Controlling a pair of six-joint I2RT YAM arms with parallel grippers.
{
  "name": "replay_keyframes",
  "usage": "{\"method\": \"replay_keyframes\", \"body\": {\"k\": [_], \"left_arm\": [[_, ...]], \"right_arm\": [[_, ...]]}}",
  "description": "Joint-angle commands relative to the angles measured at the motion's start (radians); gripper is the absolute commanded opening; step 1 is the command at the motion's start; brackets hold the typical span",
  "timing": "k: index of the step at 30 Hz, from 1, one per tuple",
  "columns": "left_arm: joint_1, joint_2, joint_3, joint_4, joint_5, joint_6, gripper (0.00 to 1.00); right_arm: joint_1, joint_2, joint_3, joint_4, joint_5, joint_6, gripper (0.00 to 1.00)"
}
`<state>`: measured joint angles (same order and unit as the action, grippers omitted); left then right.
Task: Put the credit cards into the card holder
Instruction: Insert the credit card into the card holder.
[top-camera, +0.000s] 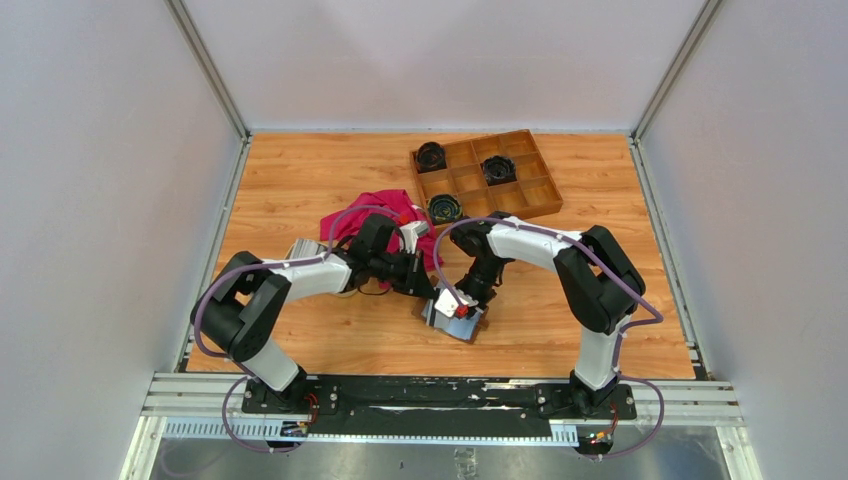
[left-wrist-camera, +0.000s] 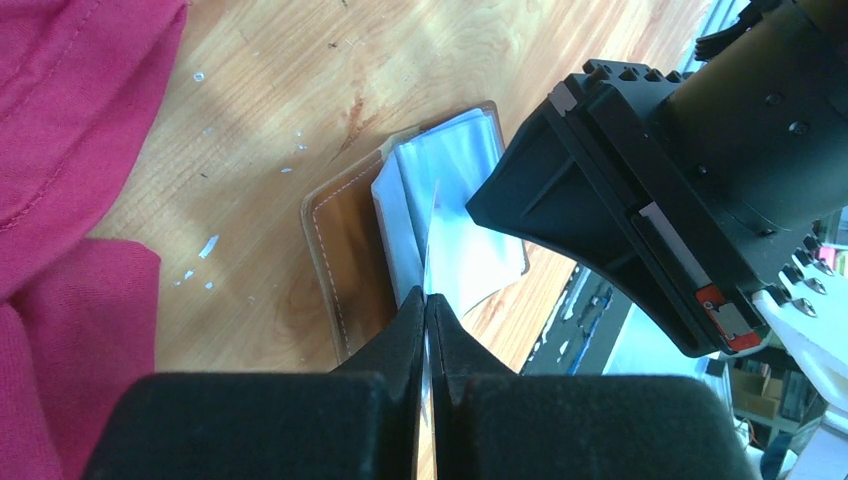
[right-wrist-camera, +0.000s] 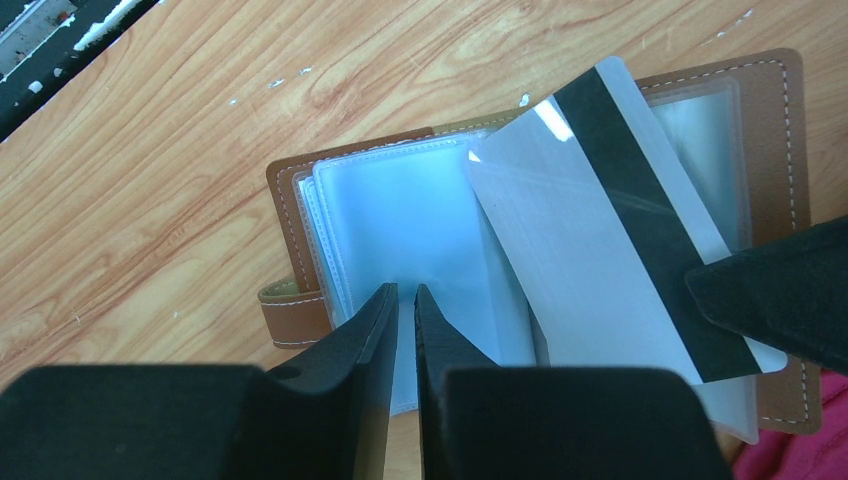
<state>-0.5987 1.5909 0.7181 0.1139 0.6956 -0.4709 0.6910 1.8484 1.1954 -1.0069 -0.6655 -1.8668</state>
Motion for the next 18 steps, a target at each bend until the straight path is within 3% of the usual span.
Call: {"method": "replay_keyframes", "body": {"k": [1, 18], "left_arm": [[-0.013, 0.009, 0.006, 0.02, -0.055, 0.025, 0.0], [-0.055, 0.081, 0.03, 0.021, -0.025, 0.04, 0.0]], "right_arm": [[-0.002, 0.016, -0.011, -0.036, -0.009, -0.017, 0.15], [-0.001, 0.009, -0.007, -0.037, -0.009, -0.014, 0.15]]}}
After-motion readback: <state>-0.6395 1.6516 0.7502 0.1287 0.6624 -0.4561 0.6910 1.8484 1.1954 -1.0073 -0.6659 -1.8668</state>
